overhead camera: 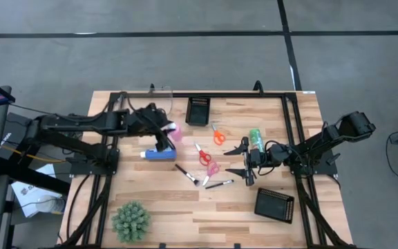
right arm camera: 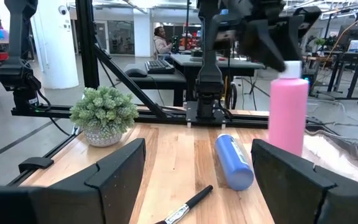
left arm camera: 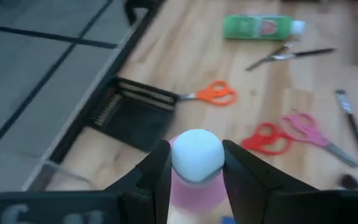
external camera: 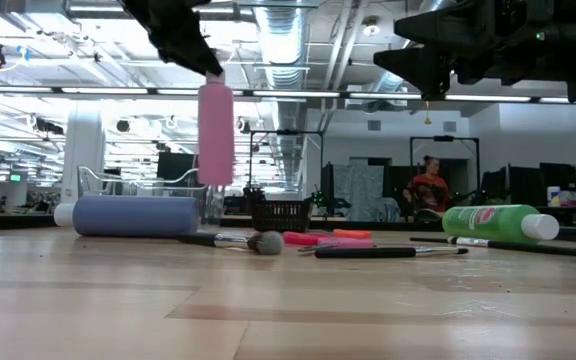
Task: Pick & Place Paint Supplies
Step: Put the pink paint bottle into the transparent bin
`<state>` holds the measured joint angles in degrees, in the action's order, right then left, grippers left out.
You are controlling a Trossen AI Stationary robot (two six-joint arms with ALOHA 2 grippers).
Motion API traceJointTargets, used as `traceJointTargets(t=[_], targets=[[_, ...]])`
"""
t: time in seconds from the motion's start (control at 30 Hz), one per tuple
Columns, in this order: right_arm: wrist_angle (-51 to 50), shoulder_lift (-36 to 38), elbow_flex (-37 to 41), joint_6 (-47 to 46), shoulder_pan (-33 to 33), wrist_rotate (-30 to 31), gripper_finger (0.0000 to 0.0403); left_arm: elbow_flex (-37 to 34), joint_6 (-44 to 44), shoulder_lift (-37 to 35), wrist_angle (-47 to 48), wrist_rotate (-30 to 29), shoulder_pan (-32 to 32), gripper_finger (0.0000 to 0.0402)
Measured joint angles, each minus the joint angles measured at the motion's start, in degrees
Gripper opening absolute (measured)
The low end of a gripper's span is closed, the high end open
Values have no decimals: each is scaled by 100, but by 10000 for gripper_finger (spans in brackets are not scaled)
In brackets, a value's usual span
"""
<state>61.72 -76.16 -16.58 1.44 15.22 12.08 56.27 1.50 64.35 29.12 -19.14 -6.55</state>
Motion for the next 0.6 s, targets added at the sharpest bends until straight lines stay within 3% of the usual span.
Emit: traceJointTargets(t=[0.4, 0.6], targets=[[-5, 0, 2, 0, 2, 0, 281, 21, -441, -24, -236, 3, -1247, 110], [-32, 0, 2, 1, 0, 0, 281, 401, -625, -24, -165, -23, -1631, 110]])
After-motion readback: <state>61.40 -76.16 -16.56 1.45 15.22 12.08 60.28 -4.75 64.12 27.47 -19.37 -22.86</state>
